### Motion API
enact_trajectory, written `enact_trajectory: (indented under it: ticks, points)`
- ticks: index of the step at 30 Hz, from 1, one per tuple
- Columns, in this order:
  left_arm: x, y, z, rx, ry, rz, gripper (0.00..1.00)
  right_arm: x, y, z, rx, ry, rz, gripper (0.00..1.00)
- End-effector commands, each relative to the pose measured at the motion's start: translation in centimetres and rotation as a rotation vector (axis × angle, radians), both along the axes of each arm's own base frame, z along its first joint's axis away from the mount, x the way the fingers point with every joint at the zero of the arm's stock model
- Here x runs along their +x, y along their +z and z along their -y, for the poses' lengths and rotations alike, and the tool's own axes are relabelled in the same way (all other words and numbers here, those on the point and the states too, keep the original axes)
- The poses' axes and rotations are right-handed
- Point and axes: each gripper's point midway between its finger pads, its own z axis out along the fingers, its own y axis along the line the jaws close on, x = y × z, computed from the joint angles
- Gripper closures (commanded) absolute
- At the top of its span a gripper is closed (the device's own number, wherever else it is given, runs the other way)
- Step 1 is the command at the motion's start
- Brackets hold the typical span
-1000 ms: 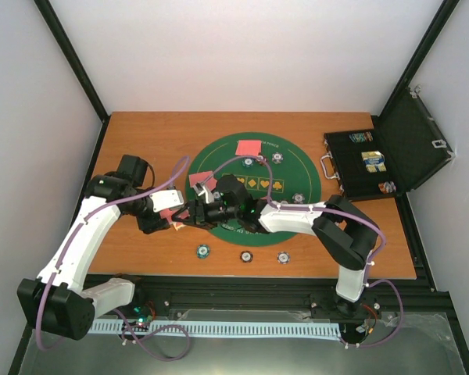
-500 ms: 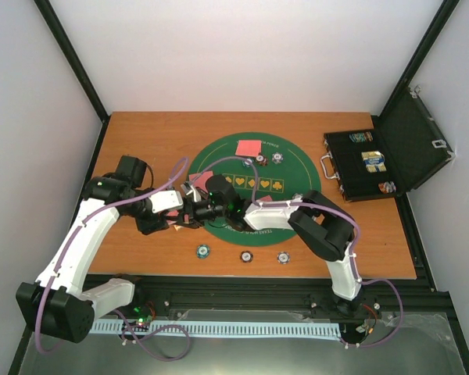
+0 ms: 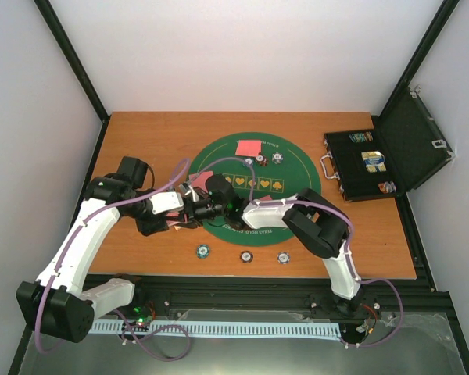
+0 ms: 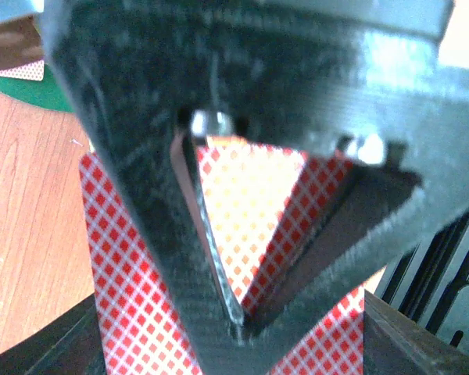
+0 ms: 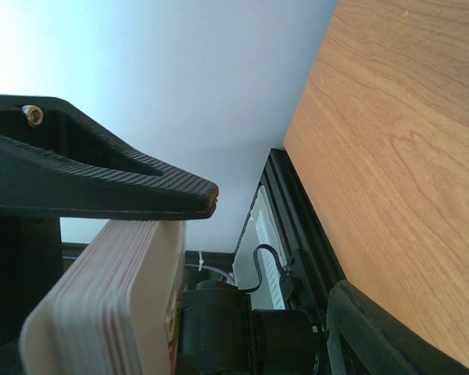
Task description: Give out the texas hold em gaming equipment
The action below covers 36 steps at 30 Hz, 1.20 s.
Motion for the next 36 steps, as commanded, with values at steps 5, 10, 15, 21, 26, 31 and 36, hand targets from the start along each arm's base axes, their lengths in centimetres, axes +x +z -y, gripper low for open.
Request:
enact_trajectory:
  ticks: [5,10,15,21,26,31,36]
  points:
    - [0.2,1.5,0.3,-0.019,-0.022,0.05,0.99,1.7,-4.6,3.7,-0.126,-0.056,-0.048,0.41]
    - [0.3,1.6,0.3,-0.019,-0.021,0.05,0.99,1.8,-4.5,4.5,-0.129,-0.065,-0.041,0.5]
    - [0.3,1.5,0.2,-0.016,-0.02,0.046,0.99,1.7,-3.2,4.8,-0.128,-0.066,-0.015,0.61]
    - [0.3,1.2,0.2,-0.012,-0.021,0.044,0.99,1.4,-1.7,5.6,-0.144,-0.069,0.031,0.78]
    - [0.4,1.2,0.3,-0.016,-0.021,0.044,0.99,1.5,-0.9,6.3,-0.156,-0.076,0.057,0.94]
    - [0.4,1.3,0.2,-0.01,-0.02,0.046,0.99,2.4,-0.6,8.2,-0.178,-0.112,0.062,0.97]
    - [0.3,1.2,0.0,-0.004,-0.022,0.05,0.99,3.6,-0.2,12.0,-0.197,-0.171,0.072,0.97]
